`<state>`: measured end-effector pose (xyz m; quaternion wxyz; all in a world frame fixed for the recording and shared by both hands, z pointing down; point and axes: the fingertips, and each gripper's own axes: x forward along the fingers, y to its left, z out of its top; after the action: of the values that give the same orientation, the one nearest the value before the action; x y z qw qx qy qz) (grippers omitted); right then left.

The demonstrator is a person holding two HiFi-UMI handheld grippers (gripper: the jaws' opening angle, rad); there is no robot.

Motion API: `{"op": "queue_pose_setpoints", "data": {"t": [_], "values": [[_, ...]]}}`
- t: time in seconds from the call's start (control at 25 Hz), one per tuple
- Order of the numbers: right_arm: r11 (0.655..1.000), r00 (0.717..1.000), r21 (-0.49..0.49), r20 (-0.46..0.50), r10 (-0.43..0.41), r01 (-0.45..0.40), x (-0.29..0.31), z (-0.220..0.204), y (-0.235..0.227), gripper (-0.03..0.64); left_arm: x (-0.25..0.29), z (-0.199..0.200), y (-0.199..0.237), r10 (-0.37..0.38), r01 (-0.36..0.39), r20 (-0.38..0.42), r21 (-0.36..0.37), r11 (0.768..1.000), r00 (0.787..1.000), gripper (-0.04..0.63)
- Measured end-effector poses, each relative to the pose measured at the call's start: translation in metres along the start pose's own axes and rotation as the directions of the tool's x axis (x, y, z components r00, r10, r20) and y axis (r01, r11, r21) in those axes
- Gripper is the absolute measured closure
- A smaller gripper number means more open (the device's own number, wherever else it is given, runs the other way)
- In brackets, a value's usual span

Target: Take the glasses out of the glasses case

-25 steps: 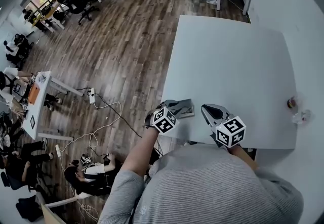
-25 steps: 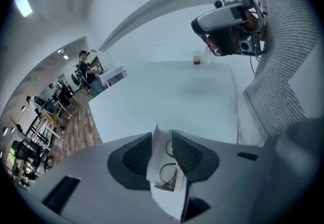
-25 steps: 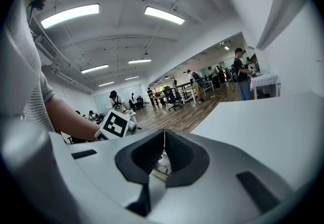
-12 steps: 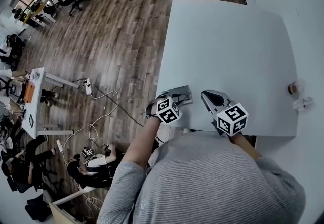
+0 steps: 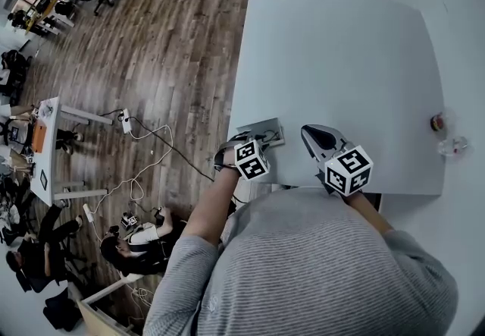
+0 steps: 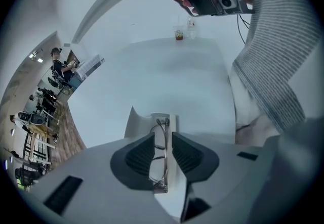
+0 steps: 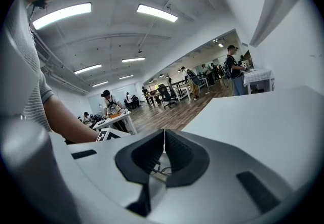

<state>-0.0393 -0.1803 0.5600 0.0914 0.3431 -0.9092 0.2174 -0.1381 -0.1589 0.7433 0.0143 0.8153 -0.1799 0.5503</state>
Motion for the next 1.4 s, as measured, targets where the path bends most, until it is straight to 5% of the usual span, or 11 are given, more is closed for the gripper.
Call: {"op": "queue_pose_setpoints", "data": {"t": [1.4], "values": [[0.999,0.999,0.007,-0.011,-0.033,0.033,-0.003,-0.003,-0.011,0.601,0.031,-0.023,-0.006,-0.008,0.014,-0.122,0.042,0.999,0.992,0.526]]}}
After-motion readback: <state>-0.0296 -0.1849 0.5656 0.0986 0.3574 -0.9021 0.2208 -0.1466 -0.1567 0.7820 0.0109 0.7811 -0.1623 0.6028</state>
